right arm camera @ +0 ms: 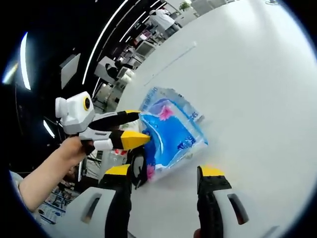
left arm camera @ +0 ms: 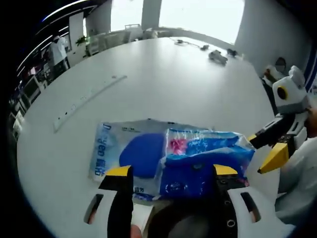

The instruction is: Arrange the tabletop items into an orderly group along one side of the table until the central work area is clear of visible clutter.

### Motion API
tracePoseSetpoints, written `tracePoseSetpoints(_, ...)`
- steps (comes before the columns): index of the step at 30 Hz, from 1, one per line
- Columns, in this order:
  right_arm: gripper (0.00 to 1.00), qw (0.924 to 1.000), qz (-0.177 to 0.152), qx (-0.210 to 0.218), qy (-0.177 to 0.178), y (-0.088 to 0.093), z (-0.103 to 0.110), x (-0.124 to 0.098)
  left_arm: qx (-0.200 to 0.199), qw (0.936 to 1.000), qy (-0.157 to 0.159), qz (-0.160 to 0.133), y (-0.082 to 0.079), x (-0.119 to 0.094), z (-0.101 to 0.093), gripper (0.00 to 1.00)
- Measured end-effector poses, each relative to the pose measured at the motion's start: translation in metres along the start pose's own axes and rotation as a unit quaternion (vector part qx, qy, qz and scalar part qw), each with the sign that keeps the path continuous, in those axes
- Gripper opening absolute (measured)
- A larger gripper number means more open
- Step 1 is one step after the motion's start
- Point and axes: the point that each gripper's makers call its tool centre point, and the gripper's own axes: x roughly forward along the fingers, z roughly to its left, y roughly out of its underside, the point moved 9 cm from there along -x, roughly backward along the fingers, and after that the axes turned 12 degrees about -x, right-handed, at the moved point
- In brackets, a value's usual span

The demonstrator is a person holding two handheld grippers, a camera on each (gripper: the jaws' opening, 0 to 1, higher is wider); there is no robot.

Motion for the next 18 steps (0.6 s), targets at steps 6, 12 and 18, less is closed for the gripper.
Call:
tracePoseSetpoints(6,0.48,1.0000,0.004,0.006,-0.003,0.0027,0.0004,0.0019,0.009,0.9999,0.002,0.005,0.0005,0.0020,-0.0001,0.56)
tracePoseSetpoints(12,0.44,0.9999,0.000,0.014,-0.006,0.0022,-0.0002,0.0029,0.012,0.9999,-0.001,0.011,0.0017,0.0040,0.0002,0.49)
tracePoseSetpoints(18,0.38,0.9998,-0.004,0.018,-0.006,0.0005,-0.0017,0.0025,0.009,0.9998,0.016,0.004,0.0001,0.0044,-0.0035,0.28)
